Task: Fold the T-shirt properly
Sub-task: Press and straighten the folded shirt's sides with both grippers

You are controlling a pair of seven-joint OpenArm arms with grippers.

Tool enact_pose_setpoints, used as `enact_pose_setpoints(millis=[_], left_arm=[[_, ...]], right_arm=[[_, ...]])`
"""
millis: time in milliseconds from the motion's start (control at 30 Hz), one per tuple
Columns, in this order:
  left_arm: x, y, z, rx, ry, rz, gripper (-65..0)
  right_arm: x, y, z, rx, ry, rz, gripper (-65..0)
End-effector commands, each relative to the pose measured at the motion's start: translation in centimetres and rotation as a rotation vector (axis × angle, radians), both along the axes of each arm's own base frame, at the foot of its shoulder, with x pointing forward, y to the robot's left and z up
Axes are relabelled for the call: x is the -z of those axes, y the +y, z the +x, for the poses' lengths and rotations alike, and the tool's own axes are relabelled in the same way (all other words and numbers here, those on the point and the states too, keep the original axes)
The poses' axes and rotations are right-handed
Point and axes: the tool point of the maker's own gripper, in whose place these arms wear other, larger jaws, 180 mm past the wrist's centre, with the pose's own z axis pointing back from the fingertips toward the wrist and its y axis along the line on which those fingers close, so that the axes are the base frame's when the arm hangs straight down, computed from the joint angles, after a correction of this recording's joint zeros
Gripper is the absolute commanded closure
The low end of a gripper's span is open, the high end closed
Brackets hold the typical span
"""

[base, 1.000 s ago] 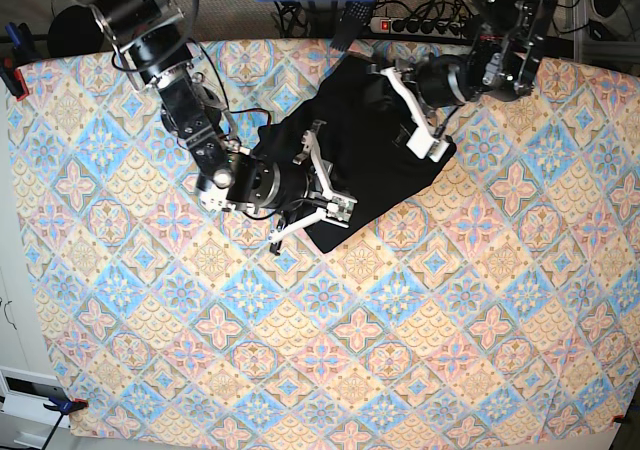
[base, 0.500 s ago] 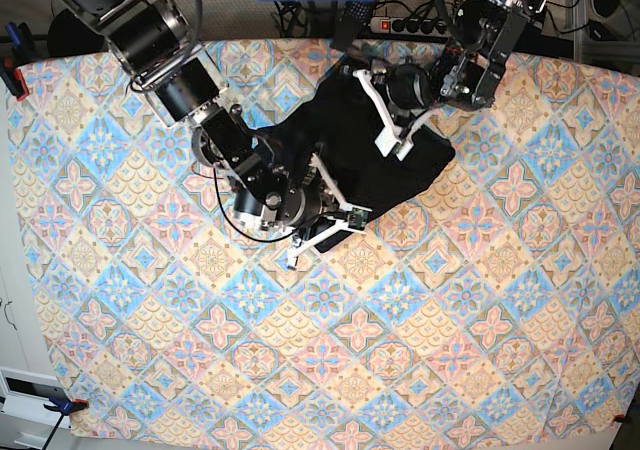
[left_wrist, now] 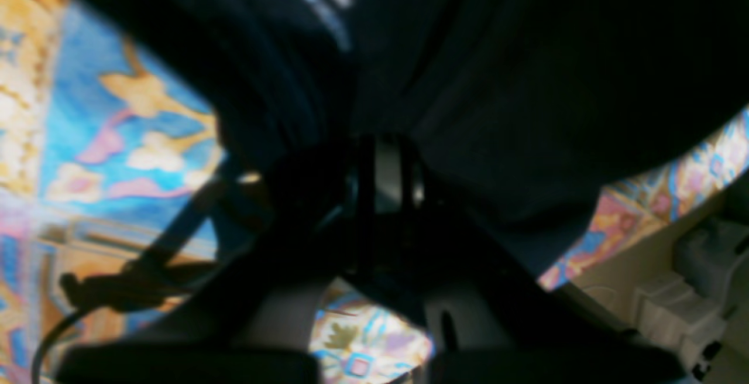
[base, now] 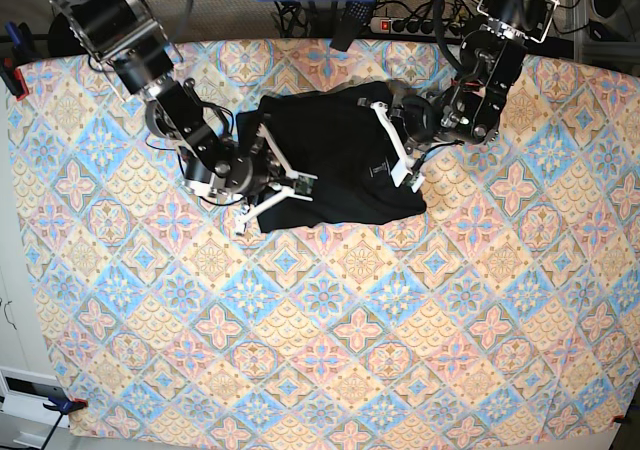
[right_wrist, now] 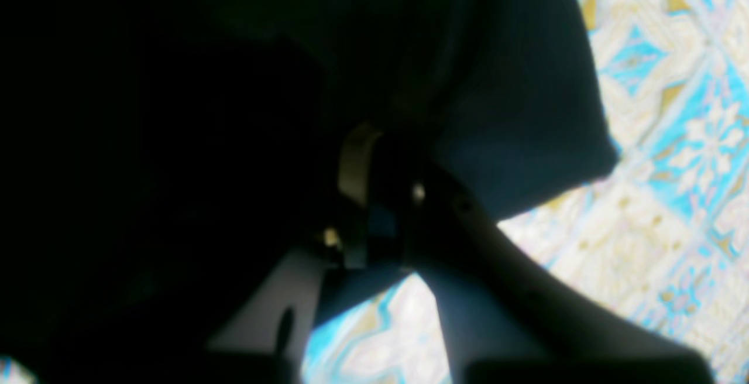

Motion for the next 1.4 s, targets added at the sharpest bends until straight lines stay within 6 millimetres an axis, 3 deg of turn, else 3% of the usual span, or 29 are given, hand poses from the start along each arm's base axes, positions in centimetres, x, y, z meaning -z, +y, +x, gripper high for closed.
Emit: enact_pose_setpoints(millis=[0, 233, 333, 400, 533, 733, 833, 1000, 1167, 1267, 1367], left_arm=[[-1.3, -0.1, 2.1, -0.007, -0.072, -0.013, -1.9], [-2.8, 0.7, 7.8, -0.022, -0.198, 0.046, -1.9], [-4.4, 0.1, 9.6, -0.021, -0.255, 0.039, -1.8], [-6.4, -0.8, 9.9, -0.007, -0.31, 0.012, -1.7], [-7.6, 0.0, 7.1, -0.041, -0.314, -0.045, -1.7], [-7.5, -0.6, 0.5, -0.064, -0.239, -0.118, -1.7], [-6.7, -0.7, -1.7, -0.059, -0.196, -0.116, -1.7], [-4.9, -0.5, -3.0, -0.069, -0.137, -0.103, -1.8], [-3.7, 0.1, -3.3, -0.08, -0.104, -0.086, -1.9], [-2.7, 0.6, -2.4, -0.093, -0.089, -0.07, -1.9], [-1.5, -0.1, -1.8, -0.061, -0.067, -0.061, -1.9]], right_arm=[[-1.2, -0.8, 0.7, 0.002, -0.041, -0.001, -6.8], [-3.9, -2.0, -2.3, -0.037, -0.101, -0.032, -6.4], [-6.1, -2.8, -0.8, 0.007, -0.166, -0.011, -6.4], [-7.1, -4.8, 1.0, 0.081, -0.203, -0.015, -6.4], [-7.7, -6.9, 3.2, 0.224, -0.22, 0.021, -6.4], [-8.5, -6.8, 9.1, 0.33, -0.23, 0.077, -6.4], [-8.3, -6.1, 10.8, 0.347, -0.213, 0.093, -6.4], [-5.8, -4.4, 11.9, 0.37, -0.118, 0.139, -6.4], [-2.7, -3.7, 11.2, 0.388, -0.019, 0.163, -6.4], [-1.4, -3.8, 10.5, 0.396, 0.017, 0.169, -6.4], [-0.6, -4.0, 10.0, 0.401, 0.042, 0.162, -6.4]])
